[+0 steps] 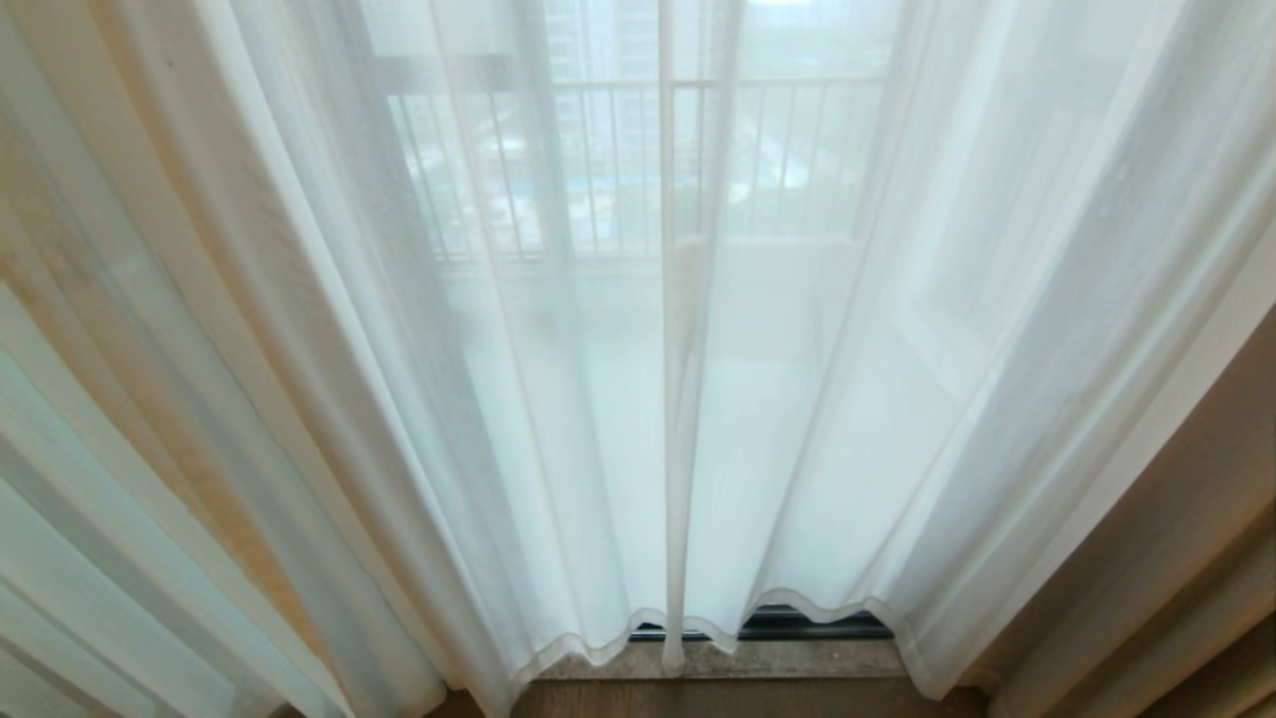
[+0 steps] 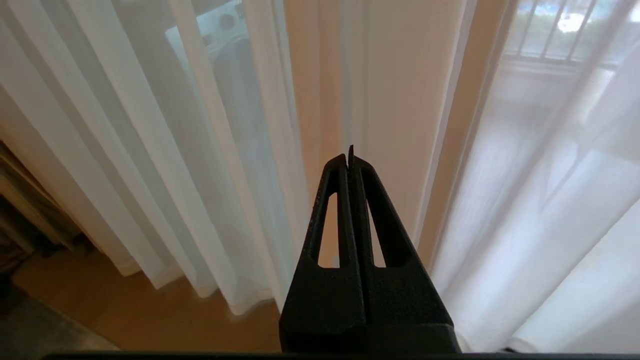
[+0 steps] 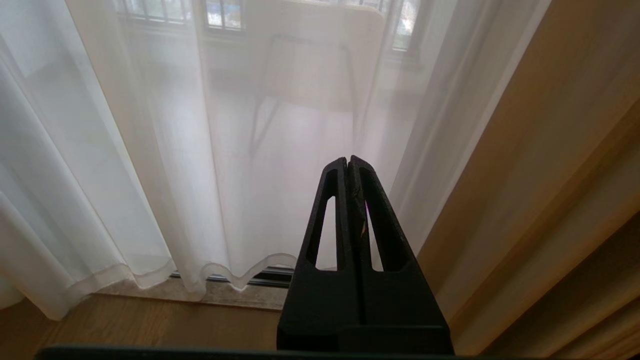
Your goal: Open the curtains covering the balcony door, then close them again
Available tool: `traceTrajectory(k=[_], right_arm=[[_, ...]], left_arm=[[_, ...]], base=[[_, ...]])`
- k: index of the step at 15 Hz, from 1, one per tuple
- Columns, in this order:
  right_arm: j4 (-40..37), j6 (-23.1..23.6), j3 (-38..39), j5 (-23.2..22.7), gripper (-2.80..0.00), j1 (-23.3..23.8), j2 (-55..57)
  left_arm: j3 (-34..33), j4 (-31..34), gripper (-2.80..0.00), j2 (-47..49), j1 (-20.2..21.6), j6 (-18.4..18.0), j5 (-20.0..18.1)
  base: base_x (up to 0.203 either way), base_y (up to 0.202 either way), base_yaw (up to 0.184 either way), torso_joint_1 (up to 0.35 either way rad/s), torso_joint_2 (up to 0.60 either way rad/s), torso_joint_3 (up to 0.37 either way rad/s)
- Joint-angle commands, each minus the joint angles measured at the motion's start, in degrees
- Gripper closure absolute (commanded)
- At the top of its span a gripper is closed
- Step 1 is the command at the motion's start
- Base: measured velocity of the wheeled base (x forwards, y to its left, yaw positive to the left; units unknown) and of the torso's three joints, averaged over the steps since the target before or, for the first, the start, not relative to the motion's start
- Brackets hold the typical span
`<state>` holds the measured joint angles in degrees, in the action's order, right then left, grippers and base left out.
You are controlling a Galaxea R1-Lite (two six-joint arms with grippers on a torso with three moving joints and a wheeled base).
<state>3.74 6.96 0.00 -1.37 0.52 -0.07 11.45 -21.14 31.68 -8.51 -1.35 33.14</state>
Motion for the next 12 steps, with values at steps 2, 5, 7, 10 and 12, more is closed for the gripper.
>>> traceTrajectory(k=[2,5,7,10,12], right_arm=[[0.04,0.07,0.0,-0.04,0.0,0.0,0.07],[0.04,0.07,0.0,-0.04,0.0,0.0,0.07],[0.04,0.07,0.0,-0.04,0.0,0.0,0.07],[0.04,0.07,0.0,-0.04,0.0,0.0,0.07],[0.04,0.07,0.0,-0.04,0.0,0.0,0.07]], left_arm=[[-2.94,5.76,0.0,-11.64,2.28,-3.71,-4.47],[-5.24,9.98,0.0,-15.47,3.7,-5.71,-15.98],[-8.93,9.36,0.0,-15.5,3.8,-5.85,-23.76],[-11.36,10.34,0.0,-15.5,3.77,-5.86,-32.72],[-11.41,13.96,0.0,-15.5,3.82,-4.97,-35.14]], base=[[0.0,0.0,0.0,0.0,0.0,0.0],[0.0,0.0,0.0,0.0,0.0,0.0],[0.0,0.0,0.0,0.0,0.0,0.0],[0.0,0.0,0.0,0.0,0.0,0.0],[0.0,0.0,0.0,0.0,0.0,0.0]])
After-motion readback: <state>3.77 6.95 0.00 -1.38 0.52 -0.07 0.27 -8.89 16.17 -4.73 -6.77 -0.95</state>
